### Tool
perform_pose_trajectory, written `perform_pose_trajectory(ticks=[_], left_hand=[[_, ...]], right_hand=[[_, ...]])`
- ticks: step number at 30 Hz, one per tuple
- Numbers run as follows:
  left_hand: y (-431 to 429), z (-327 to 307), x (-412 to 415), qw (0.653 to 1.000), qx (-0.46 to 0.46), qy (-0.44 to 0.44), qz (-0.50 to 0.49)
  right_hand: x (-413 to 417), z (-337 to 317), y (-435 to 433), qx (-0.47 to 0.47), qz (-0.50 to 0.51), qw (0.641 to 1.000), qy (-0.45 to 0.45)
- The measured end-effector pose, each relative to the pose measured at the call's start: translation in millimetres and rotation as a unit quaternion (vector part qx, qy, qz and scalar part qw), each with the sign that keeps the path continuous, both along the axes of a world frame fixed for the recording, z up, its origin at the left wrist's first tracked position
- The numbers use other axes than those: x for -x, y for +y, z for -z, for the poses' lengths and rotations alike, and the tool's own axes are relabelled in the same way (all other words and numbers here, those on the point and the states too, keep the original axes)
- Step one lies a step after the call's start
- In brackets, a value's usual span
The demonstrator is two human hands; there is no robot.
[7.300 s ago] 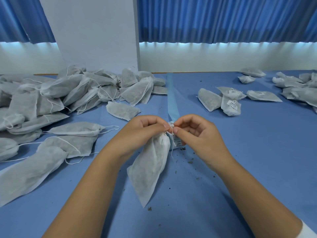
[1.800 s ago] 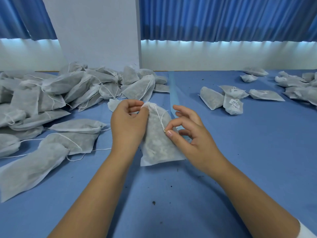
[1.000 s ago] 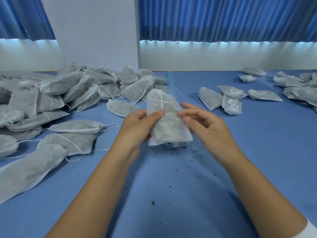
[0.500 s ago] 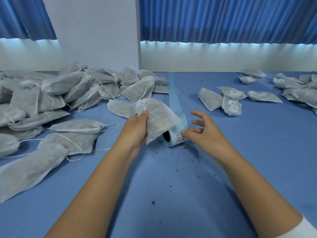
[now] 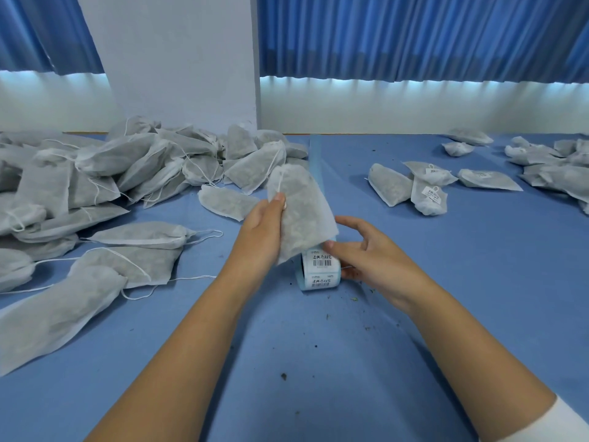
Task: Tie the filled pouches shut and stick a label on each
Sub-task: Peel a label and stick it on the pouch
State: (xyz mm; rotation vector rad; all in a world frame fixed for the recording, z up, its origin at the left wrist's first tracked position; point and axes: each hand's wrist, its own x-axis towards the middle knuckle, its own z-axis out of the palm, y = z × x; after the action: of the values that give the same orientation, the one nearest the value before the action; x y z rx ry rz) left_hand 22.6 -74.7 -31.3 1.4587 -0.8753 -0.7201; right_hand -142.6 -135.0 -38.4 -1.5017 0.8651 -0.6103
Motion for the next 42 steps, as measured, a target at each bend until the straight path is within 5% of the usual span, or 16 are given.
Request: perform_pose_trajectory(ticks=[5, 16, 42], left_hand=[[-4.5, 8.1, 1.1, 0.997, -0.075, -0.027, -0.003], [-4.8, 7.6, -4.3, 0.997, -0.068, 0.020, -0.038], [-11.5, 15.9, -14.0, 0.997, -0.066, 0.034, -0.031]], right_hand=[[3.3, -1.4, -0.7, 0.146, 0.031, 0.987, 0.061], [8.1, 1.7, -3.1, 0.336, 0.028, 0.938, 0.078], [10.1, -0.1, 3.0, 0.469, 0.060, 0.876, 0.097]])
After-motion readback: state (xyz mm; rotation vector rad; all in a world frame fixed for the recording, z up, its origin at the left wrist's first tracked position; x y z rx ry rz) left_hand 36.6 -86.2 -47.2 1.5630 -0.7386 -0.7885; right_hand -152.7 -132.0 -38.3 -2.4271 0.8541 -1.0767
